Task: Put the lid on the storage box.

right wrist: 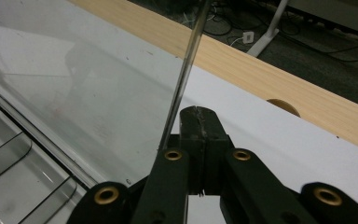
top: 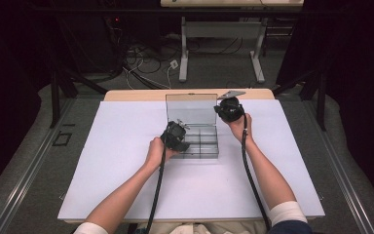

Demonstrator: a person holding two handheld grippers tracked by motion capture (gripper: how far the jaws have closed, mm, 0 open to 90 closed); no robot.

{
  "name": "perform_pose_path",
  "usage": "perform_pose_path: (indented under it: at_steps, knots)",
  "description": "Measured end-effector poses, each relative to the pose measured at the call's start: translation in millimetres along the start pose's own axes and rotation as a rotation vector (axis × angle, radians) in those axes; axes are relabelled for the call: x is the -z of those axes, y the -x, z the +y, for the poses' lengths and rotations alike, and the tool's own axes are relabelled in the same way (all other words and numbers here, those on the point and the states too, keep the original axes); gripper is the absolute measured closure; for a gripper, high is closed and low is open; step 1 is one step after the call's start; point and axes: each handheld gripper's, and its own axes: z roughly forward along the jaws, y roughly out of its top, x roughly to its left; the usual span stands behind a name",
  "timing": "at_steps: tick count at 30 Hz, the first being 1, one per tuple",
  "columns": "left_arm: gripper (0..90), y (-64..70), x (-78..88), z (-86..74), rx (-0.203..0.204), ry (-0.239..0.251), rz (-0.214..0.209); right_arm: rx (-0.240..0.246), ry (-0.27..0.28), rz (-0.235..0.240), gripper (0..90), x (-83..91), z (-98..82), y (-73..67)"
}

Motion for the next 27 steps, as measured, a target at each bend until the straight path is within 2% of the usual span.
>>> perform_pose_path:
  at_steps: [5,7,11,13,16,18,21,23,25,27]
  knots:
    - [57.0,-2.5,0.1,-0.9,-0.005,-0.004,-0.011,0.0,0.002,0.003,90.0,2.0,-0.9,-0.1]
    - [43.5,-3.6,1.3,-0.7,-0.006,0.018,0.011,0.001,0.008,0.01,90.0,2.6,-1.7,-0.3]
    - [20.8,-7.8,22.0,5.4,0.007,0.112,0.064,0.009,0.009,0.015,90.0,5.5,-2.5,-1.6]
    - [15.7,-12.6,34.8,8.5,0.016,0.172,0.1,0.012,0.013,0.017,90.0,6.6,-3.1,-2.2]
    - [9.6,-23.1,51.3,13.1,0.037,0.233,0.153,0.017,0.014,0.017,90.0,8.5,-3.9,-2.8]
    - [9.5,-29.6,59.4,15.9,0.055,0.268,0.189,0.02,0.018,0.019,90.0,9.2,-4.1,-3.4]
    - [15.9,-40.0,67.0,21.0,0.053,0.303,0.224,0.026,0.02,0.022,90.0,10.6,-4.5,-3.8]
    - [24.4,-49.1,69.8,26.1,0.038,0.305,0.211,0.034,0.019,0.018,90.0,11.4,-4.5,-4.4]
    - [27.4,-55.9,72.5,30.0,0.038,0.318,0.213,0.031,0.018,0.02,90.0,12.6,-4.3,-5.2]
    - [35.0,-61.3,73.8,32.3,0.033,0.322,0.194,0.033,0.015,0.018,90.0,13.6,-4.0,-6.0]
